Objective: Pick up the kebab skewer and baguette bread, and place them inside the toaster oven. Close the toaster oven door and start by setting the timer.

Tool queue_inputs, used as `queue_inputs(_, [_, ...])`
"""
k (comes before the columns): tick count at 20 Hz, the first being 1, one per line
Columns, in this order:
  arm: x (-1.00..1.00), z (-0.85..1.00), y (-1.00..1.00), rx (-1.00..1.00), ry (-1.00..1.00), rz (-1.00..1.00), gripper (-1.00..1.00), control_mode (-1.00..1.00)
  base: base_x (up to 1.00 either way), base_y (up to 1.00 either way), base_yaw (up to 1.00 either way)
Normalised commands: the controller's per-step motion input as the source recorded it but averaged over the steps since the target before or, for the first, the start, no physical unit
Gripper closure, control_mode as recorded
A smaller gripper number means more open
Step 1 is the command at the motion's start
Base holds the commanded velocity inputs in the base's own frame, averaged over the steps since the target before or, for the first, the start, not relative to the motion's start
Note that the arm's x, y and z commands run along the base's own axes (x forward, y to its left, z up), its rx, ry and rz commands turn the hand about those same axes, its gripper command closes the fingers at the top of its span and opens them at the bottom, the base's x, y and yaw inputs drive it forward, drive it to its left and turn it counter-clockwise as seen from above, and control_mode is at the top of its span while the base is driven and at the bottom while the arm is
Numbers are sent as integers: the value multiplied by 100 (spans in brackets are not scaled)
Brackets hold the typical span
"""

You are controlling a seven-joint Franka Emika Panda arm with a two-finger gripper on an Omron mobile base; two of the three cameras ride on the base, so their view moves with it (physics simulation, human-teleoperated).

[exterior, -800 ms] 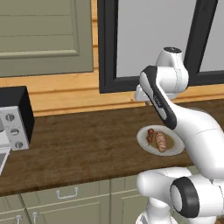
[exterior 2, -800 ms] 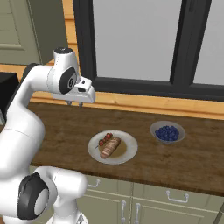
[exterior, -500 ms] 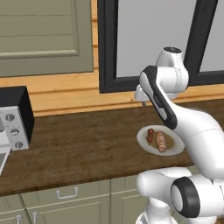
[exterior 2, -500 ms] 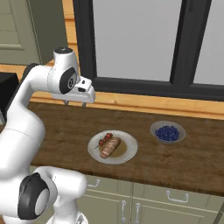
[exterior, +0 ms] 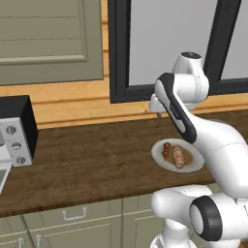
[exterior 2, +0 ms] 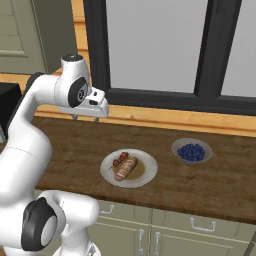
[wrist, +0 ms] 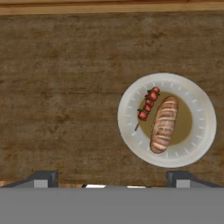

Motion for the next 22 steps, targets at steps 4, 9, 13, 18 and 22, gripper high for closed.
queue_inputs(4, [0,0,0,0,0,0,-100,100,-3,42,0])
queue_inputs(9, [0,0,0,0,0,0,-100,100,-3,60,0])
queue_inputs(13, [0,0,0,0,0,0,-100,100,-3,57,0])
queue_inputs(18, [0,0,0,0,0,0,-100,100,0,63,0])
queue_inputs(22, [0,0,0,0,0,0,-100,100,0,54,0])
